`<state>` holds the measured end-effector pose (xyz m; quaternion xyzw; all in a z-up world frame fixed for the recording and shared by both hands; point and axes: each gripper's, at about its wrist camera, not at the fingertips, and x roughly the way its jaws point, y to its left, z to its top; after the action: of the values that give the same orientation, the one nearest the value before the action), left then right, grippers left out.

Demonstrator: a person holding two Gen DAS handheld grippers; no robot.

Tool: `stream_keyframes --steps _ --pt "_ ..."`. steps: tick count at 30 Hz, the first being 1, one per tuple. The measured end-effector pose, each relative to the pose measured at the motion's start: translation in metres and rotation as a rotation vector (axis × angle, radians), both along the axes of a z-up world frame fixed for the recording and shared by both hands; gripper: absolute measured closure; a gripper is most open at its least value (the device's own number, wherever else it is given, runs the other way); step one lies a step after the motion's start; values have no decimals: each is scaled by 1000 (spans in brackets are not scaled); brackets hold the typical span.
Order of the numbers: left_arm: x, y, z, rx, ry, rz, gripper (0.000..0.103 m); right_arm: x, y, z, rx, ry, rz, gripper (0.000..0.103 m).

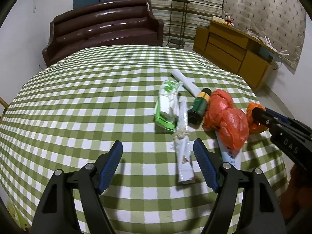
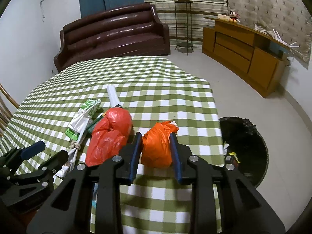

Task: Collect trash
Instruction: 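Carry the orange bag toward the bin with the right gripper while the left gripper grasps a white paper strip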

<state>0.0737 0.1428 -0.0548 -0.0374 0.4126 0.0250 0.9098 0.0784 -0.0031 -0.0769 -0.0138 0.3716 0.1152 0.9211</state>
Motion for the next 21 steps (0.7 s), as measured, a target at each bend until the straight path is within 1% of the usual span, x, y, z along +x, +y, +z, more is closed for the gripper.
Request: stream_keyframes --steps 9,11,14,15,17,19,20,21 --pt "4 -12 -9 15 30 -22 30 -16 -34 0 -37 -32 -68 75" --pt "5 -17 -10 27 33 -28 35 -17 -42 -1 -37 -32 -81 75" --pt "7 -22 -13 38 47 -40 45 -19 -53 -1 -33 -33 -99 75" --pt "8 -24 -14 36 55 -48 52 -20 -56 -2 -31 -34 -102 75" --pt "7 -27 -14 49 52 -58 59 -21 -59 -2 -28 -35 -109 75" --pt "6 -31 -14 65 47 -67 70 -22 -62 -2 -26 -34 -113 75" --pt "5 -32 -15 71 44 -70 74 -22 -64 -2 -25 -34 -115 75" --pt "4 -33 -15 72 39 -80 82 -23 -65 -2 -25 -34 -116 75"
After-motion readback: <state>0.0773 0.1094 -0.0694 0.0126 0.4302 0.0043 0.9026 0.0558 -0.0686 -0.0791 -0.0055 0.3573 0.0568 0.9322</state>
